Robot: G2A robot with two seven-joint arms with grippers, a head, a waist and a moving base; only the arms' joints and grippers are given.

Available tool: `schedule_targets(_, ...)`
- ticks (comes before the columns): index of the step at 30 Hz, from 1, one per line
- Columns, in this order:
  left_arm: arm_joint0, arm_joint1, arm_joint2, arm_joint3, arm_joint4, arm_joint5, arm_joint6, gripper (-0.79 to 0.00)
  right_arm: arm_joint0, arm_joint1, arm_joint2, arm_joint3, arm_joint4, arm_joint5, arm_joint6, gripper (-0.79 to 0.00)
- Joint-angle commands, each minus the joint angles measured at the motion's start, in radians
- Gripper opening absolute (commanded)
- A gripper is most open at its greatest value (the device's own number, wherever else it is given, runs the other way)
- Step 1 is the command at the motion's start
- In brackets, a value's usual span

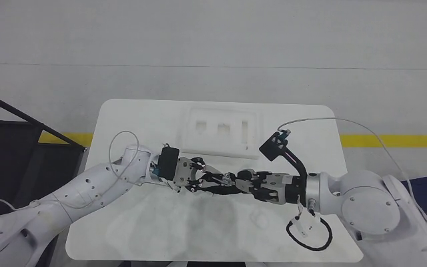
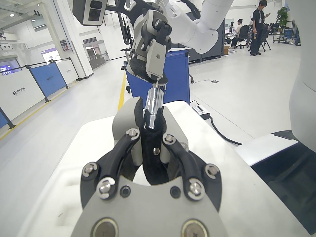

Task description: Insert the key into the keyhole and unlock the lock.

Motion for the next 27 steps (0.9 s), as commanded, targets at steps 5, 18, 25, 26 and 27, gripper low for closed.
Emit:
schedule_targets(5,-0.004,0.000,0.000,-0.001,0.000,-0.001,-0.001,-0.785,0.013,-0.003,-0.016,0.007,-0.004,0.003,-0.007,-0.785)
schedule_targets(18,0.014,-0.004,0.000,0.026,-0.048,-0.010,-0.010,-0.785,0.035,-0.009,-0.037,0.040,0.006,-0.023,-0.032,-0.413)
schedule_targets(25,0.029,-0.006,0.000,0.053,-0.111,-0.025,-0.025,-0.785,0.071,-0.017,-0.045,0.084,0.025,-0.051,-0.068,-0.351)
schedule_targets(26,0.030,-0.006,-0.001,0.059,-0.122,-0.028,-0.028,-0.785,0.075,-0.018,-0.043,0.092,0.028,-0.057,-0.076,-0.129)
schedule_targets(27,0.033,-0.007,-0.004,0.070,-0.139,-0.030,-0.030,-0.785,0.081,-0.018,-0.038,0.103,0.031,-0.070,-0.089,0.000)
